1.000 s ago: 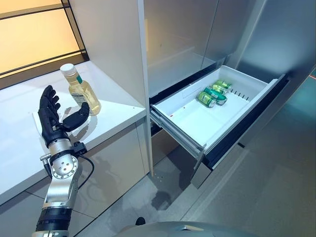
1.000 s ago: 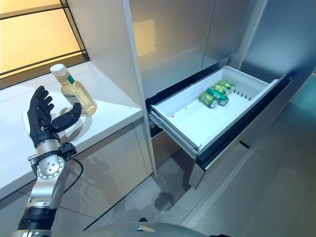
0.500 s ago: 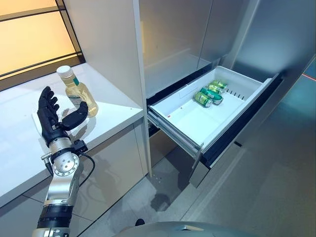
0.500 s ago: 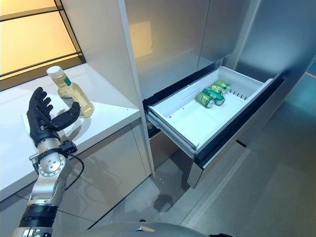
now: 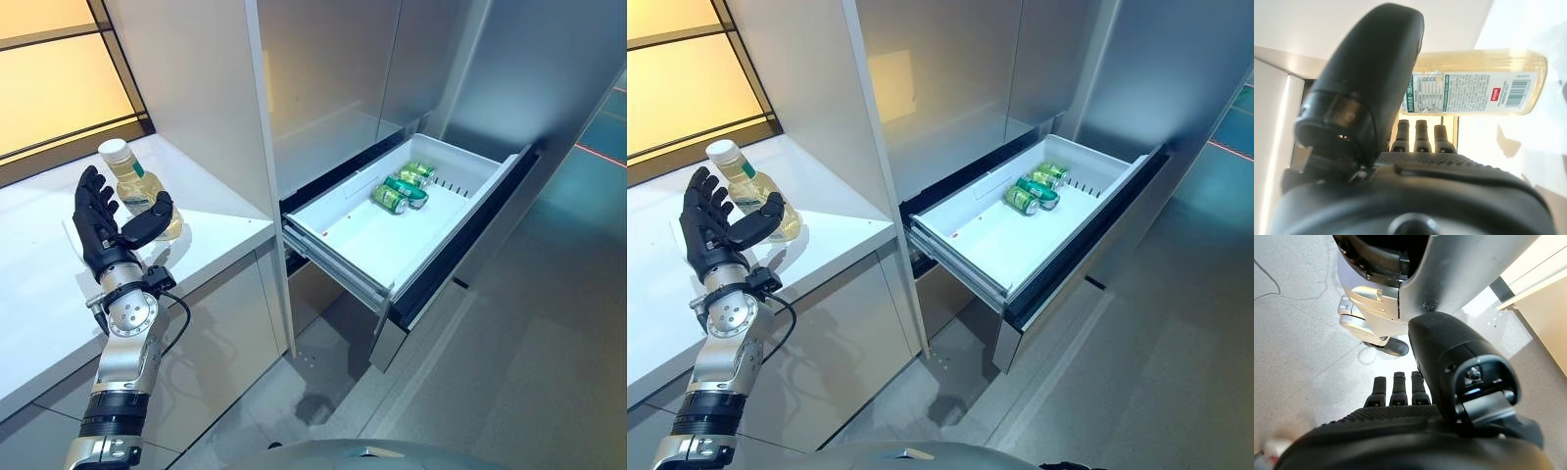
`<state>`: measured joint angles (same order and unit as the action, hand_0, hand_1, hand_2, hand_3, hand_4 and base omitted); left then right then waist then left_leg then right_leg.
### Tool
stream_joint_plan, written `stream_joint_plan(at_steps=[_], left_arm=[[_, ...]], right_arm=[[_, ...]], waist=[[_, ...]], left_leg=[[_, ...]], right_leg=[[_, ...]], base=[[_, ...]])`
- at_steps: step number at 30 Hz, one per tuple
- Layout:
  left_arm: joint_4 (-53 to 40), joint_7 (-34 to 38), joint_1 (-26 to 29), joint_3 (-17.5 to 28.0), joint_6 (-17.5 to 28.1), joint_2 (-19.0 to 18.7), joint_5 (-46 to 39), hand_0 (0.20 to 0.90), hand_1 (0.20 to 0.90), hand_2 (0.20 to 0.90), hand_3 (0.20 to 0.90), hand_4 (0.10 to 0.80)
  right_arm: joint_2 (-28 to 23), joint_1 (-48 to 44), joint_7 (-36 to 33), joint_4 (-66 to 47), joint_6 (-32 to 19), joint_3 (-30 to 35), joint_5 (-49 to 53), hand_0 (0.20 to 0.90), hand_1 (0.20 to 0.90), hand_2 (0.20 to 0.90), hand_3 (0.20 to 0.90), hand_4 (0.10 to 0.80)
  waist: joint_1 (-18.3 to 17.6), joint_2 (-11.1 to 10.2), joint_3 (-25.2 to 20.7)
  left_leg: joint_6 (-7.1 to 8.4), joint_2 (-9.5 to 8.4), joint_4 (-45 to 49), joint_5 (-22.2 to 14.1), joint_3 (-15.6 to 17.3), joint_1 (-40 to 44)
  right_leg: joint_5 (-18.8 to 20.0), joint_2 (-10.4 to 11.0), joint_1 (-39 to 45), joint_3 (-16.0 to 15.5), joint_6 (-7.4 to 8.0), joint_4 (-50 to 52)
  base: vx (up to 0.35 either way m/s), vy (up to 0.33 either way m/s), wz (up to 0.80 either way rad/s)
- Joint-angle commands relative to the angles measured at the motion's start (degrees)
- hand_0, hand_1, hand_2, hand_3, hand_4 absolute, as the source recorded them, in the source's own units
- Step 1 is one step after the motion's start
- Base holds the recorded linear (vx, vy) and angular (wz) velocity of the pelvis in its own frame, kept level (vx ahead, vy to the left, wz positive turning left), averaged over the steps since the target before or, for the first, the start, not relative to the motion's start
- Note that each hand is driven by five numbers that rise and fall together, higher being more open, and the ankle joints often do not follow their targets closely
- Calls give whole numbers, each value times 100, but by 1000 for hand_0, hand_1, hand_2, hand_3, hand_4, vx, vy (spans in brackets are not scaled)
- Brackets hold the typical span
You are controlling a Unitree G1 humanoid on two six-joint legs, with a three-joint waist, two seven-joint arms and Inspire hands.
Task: Put drinks into fridge and close the fridge
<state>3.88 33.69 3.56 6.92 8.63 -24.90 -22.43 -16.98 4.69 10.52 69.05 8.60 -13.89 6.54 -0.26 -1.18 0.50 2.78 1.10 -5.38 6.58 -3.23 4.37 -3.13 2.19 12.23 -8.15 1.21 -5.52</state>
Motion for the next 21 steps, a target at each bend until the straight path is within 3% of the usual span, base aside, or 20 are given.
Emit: stream_joint_plan(at_steps=[1, 21], left_arm=[[276, 117, 1147, 107, 350, -295, 202, 900, 900, 900, 900, 800], [1018, 92, 1624, -70, 381, -488, 120, 900, 900, 900, 900, 800]], right_arm=[[231, -146, 298, 20, -84, -218, -141, 900, 900, 900, 900, 800], [204, -129, 310, 71, -105, -285, -212, 900, 900, 900, 900, 800]], waist=[[48, 66, -97], [-93, 109, -153]], left_leg=[[-290, -320, 51, -1036, 96, 352], [-286, -310, 59, -1062, 178, 398]], right_leg=[[-67, -175, -369, 74, 138, 194], [-63, -172, -366, 143, 165, 198]], base=[[0, 0, 0], [6, 1, -3]])
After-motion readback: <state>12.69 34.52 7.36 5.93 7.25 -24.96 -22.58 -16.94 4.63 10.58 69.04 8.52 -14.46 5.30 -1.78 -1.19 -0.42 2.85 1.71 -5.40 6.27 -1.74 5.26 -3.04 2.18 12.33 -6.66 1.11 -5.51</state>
